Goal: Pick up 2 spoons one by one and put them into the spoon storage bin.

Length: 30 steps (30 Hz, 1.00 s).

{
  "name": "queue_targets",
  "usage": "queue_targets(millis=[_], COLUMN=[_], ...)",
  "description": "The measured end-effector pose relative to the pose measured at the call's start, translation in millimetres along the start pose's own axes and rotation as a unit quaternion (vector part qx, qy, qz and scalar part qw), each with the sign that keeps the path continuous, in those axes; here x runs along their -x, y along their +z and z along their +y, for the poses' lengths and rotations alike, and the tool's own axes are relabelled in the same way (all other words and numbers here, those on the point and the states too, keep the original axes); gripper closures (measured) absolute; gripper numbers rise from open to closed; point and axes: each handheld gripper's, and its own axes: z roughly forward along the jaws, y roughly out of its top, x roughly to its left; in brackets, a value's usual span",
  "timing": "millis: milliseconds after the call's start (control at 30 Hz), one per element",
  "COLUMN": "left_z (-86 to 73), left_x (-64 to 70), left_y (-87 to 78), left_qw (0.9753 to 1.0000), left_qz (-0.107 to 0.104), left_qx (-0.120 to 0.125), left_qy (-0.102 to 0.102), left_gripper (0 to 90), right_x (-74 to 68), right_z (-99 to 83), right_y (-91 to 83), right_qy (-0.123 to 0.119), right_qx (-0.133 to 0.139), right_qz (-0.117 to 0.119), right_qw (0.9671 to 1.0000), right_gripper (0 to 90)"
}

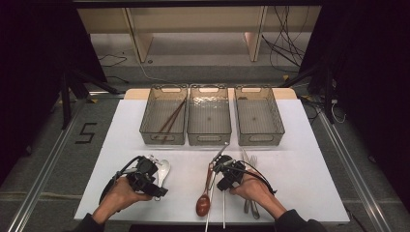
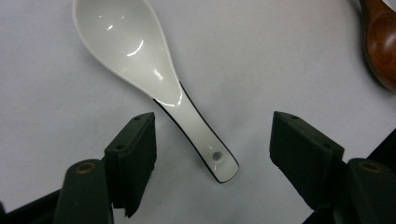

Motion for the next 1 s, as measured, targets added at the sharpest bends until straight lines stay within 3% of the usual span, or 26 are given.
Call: queue_targets(millis=[500, 1000], left_z=[-0.2, 1.1], left_x=[-0.4, 0.6], left_y=[-0.7, -0.1], left_qw=[1.0000, 1.0000], left_qz=[0.000, -0.004], left_qx=[0.002, 0.004], left_qy=[-0.003, 0.001], left_gripper=[31.1, 30.8], right_x=[9.2, 17.7], right_z=[4.5, 6.4], right_y=[-1.2, -1.3], right_qy=[0.036, 0.068], right_qx=[-0.016, -0.023], right_qz=[0.004, 0.021], right_qw=[0.9992, 0.9972], right_gripper=[73.2, 79.4])
